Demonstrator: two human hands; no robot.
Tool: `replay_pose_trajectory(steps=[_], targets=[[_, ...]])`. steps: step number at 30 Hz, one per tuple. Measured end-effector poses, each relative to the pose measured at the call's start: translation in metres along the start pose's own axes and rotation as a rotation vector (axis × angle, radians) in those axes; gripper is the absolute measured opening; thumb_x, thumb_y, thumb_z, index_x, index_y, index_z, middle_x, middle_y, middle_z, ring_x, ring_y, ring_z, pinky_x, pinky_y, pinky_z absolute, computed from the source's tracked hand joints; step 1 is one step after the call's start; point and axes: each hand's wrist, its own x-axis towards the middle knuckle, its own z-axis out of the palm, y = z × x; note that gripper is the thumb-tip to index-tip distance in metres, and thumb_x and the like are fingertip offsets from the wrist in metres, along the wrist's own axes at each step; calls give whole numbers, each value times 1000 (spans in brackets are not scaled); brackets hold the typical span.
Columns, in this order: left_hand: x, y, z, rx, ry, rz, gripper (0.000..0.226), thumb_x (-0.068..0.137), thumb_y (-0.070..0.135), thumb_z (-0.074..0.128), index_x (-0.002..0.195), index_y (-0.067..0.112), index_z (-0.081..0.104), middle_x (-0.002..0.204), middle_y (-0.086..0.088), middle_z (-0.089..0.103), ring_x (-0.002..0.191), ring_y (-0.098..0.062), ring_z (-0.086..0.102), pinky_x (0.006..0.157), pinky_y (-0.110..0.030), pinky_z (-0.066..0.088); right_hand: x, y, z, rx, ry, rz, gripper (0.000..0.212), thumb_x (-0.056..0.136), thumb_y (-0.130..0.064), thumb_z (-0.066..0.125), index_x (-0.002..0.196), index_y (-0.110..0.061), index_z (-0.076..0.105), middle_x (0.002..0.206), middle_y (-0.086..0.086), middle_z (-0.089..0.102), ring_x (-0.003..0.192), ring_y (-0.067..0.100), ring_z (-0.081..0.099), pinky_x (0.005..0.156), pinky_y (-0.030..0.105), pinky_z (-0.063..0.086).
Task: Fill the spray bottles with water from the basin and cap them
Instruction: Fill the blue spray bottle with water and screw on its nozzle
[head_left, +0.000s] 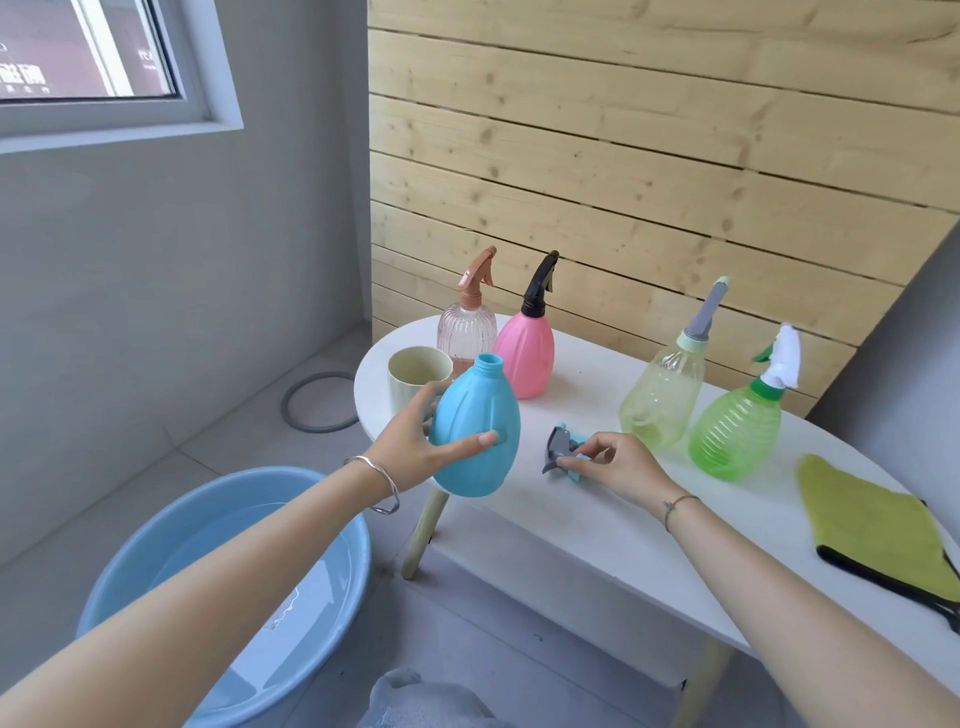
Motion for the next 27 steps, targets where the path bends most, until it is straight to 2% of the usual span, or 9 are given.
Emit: replay_pose_trajectory(steps=[4,7,9,12,14,17,20,23,27], targets=[[-4,-2,-3,-29,-4,8,77,63,48,77,130,30,43,120,9,60,108,-6,60,63,-17,53,2,-5,-1,-184,62,-62,35,69,-39,83,86,-13,66,86,-5,58,68,2,48,59,12,34],[-7,-7,-7,-41,9,2,71,65,45,79,125,32,45,119,7,58,108,-9,61,59,-18,52,3,-20,6,-278,160,-160,37,73,-44,78,95,-20,59,92,-4,53,78,9,48,68,23,36],[-9,-8,-10,-54,15,0,62,67,42,80,119,35,47,117,6,60,106,-10,63,60,-18,53,2,-37,17,-185,162,-178,31,81,-41,71,100,-21,58,98,-2,54,81,10,47,65,20,38],[-14,-13,-19,-66,30,1,63,63,50,85,113,37,48,114,7,63,104,-10,63,69,-18,54,1,-65,41,80,55,-111,27,90,-42,60,110,-24,59,106,-5,56,93,8,51,48,17,45],[-19,-17,-27,-73,60,-10,66,56,57,83,109,38,49,114,8,63,102,-9,65,72,-20,55,5,-79,59,167,32,-115,27,94,-40,54,113,-22,58,107,-9,58,100,7,52,55,11,43],[-26,-25,-42,-85,113,-20,67,52,57,81,104,31,47,108,4,67,93,-6,67,71,-22,54,10,-88,84,320,20,-127,20,98,-31,50,107,-16,58,103,-3,61,95,9,53,66,-1,38],[-35,-34,-63,-76,179,-37,67,51,55,81,99,27,44,99,4,69,84,-5,68,69,-25,56,16,-88,106,390,81,-138,19,98,-27,50,98,-11,60,91,1,63,86,10,55,65,3,38],[-42,-49,-85,-67,239,-76,70,48,56,82,98,27,42,101,1,68,85,-8,68,68,-26,56,18,-87,122,465,123,-130,23,100,-24,47,93,-9,63,81,-4,62,75,5,54,64,3,40],[-54,-70,-108,-72,304,-122,81,46,56,83,110,26,43,108,3,63,86,-2,66,66,-19,52,19,-86,137,527,148,-115,30,101,-25,43,77,-16,59,75,-4,56,70,7,48,74,17,39]])
